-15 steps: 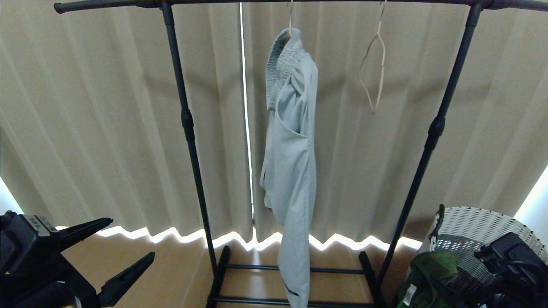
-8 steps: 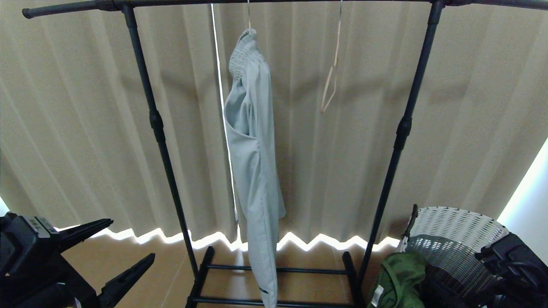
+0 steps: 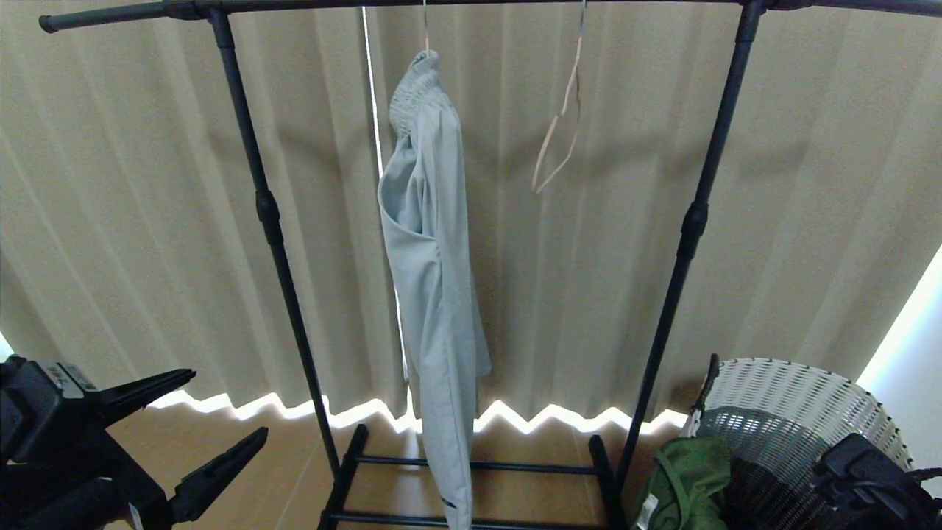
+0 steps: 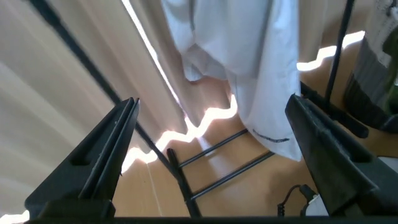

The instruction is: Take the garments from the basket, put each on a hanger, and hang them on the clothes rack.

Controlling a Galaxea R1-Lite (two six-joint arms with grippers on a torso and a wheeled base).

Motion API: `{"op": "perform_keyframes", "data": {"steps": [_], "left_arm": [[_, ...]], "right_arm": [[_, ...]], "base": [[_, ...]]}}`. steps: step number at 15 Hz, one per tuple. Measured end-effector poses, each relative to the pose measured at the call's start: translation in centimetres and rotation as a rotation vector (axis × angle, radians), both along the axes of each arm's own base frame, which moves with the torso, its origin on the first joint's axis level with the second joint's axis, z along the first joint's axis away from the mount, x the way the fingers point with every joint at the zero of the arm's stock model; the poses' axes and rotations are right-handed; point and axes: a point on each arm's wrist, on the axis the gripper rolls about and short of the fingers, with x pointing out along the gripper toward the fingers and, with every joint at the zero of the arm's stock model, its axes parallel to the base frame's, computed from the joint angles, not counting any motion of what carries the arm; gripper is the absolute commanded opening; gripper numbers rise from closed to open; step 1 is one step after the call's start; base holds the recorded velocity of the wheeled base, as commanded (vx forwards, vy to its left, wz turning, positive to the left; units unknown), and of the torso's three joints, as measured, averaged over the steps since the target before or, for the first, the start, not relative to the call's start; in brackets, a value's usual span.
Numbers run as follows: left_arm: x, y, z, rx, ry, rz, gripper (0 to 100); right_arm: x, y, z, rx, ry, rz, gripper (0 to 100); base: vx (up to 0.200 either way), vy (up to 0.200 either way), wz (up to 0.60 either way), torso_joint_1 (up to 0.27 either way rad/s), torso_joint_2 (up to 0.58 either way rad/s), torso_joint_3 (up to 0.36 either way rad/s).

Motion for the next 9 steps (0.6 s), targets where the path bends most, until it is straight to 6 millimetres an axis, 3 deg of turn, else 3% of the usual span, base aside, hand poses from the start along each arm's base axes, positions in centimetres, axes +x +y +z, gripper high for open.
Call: {"op": "perform_keyframes", "data": {"steps": [4, 9], "left_arm": [[0.1, -0.2, 0.1, 0.000, 0.001, -0.012, 100], [-0.6, -0.4, 0.0, 0.002, -0.018, -0.042, 100]], "right_arm": [[1.2, 0.2, -0.7, -0.020, 0.070, -0.006, 100], [4.7, 1.3, -2.2, -0.061, 0.178, -0.009, 100]], "base": [[0.200, 0.000, 0.00, 0.004, 0.00, 0.005], [0.000, 0.000, 0.00, 0.000, 0.00, 0.000]]}}
